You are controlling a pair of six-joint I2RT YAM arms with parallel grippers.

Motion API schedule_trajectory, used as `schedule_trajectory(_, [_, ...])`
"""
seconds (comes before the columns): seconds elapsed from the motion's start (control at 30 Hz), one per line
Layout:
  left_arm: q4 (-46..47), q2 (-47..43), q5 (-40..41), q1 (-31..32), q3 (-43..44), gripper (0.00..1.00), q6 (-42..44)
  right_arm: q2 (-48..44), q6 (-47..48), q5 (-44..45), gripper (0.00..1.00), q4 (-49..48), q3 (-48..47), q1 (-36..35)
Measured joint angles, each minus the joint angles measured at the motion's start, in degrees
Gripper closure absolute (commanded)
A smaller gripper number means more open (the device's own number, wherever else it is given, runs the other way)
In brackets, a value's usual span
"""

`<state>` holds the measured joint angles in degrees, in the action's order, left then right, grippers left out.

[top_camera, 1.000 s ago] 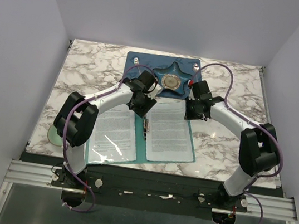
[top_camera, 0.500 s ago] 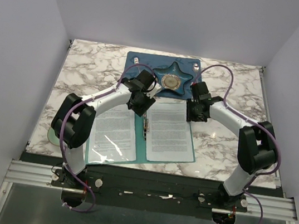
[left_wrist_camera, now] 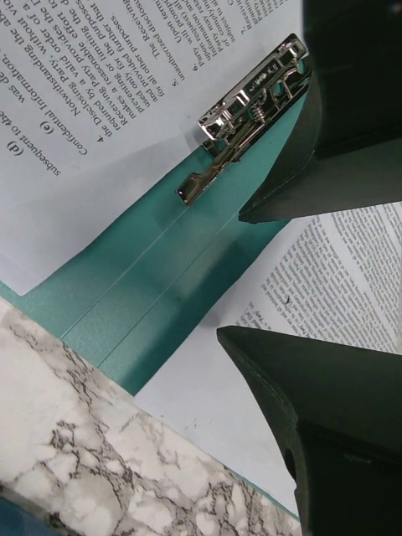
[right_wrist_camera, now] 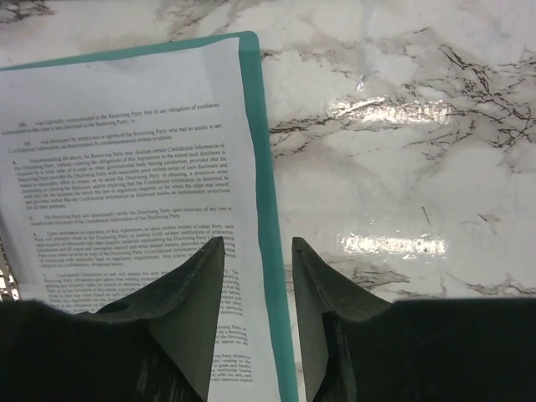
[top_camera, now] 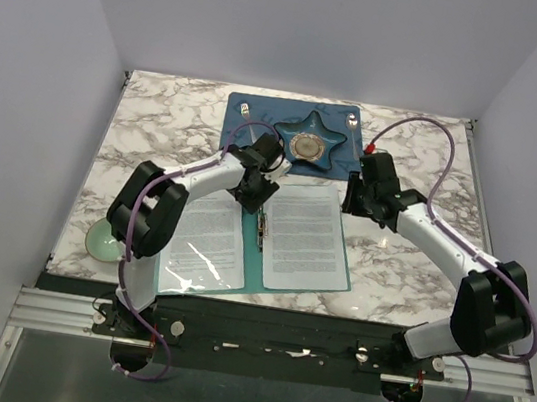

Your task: Put the files into the folder

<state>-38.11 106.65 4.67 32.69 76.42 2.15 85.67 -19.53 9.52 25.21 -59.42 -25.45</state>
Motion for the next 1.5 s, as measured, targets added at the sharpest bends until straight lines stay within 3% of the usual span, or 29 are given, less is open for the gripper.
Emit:
schedule_trajectory(0.53, [1.18,3.61,0.98,4.04,0.44,0.34,0.31,-4.92,-8.13,-1.31,0.60,-7.50,10.45,0.00])
schedule_trajectory(1.5, [-1.46,6.08,-0.42,9.53,10.29,0.34,1.01,-11.47,-12.02,-1.42,0.63,-9.60,18.12,0.00])
